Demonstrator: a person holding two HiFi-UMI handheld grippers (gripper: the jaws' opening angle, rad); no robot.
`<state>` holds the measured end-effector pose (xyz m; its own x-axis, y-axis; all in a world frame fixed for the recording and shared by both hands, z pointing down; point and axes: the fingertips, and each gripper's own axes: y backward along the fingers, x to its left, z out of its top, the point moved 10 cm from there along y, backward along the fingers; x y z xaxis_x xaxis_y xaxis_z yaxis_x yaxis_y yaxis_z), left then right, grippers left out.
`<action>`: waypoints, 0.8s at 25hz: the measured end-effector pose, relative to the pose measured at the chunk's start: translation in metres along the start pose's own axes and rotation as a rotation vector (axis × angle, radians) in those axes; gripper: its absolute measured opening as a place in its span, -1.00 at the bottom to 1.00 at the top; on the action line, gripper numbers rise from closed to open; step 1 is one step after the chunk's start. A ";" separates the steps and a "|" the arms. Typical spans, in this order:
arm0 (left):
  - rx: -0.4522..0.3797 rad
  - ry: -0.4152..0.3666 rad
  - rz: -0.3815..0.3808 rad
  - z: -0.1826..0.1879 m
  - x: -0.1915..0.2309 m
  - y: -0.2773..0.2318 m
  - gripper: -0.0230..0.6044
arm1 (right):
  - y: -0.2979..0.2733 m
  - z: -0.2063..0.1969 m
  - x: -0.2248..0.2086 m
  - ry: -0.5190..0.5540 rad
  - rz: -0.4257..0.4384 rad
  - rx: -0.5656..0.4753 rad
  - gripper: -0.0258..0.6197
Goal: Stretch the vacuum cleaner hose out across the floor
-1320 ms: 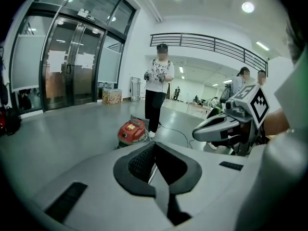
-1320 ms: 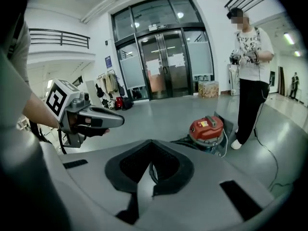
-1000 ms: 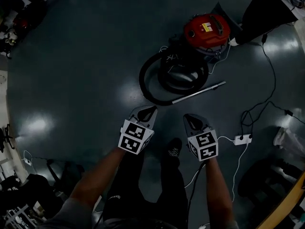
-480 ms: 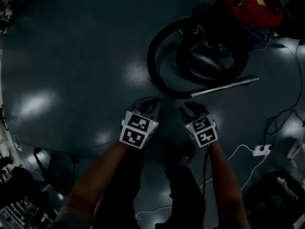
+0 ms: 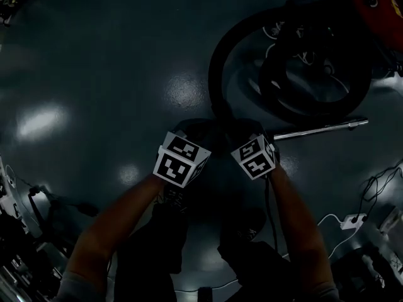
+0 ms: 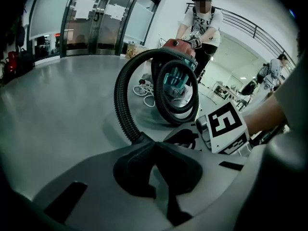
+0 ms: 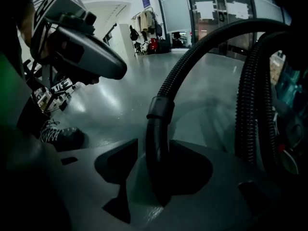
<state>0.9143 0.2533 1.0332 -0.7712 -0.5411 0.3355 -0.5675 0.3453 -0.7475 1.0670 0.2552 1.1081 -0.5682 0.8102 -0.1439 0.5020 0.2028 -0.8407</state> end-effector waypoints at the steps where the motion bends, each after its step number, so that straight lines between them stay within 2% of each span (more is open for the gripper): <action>1: 0.002 -0.001 -0.002 -0.002 0.005 -0.005 -0.90 | -0.010 0.000 -0.004 0.012 0.009 0.007 -0.35; 8: -0.045 0.028 0.032 -0.005 0.039 -0.015 -0.90 | -0.044 0.011 -0.019 0.057 0.060 0.070 -0.35; 11: -0.027 0.022 0.029 -0.009 0.037 -0.005 -0.90 | -0.044 0.015 -0.017 0.039 0.081 0.097 -0.35; 15: 0.017 -0.018 0.016 -0.007 0.016 0.019 -0.90 | -0.007 0.022 -0.007 0.035 0.080 0.090 -0.36; 20: 0.058 0.013 0.026 0.006 -0.009 0.071 -0.90 | 0.068 0.052 0.022 0.036 0.171 0.085 -0.37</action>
<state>0.8823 0.2784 0.9741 -0.7894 -0.5223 0.3224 -0.5296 0.3141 -0.7880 1.0548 0.2588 1.0207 -0.4549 0.8482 -0.2713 0.5314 0.0142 -0.8470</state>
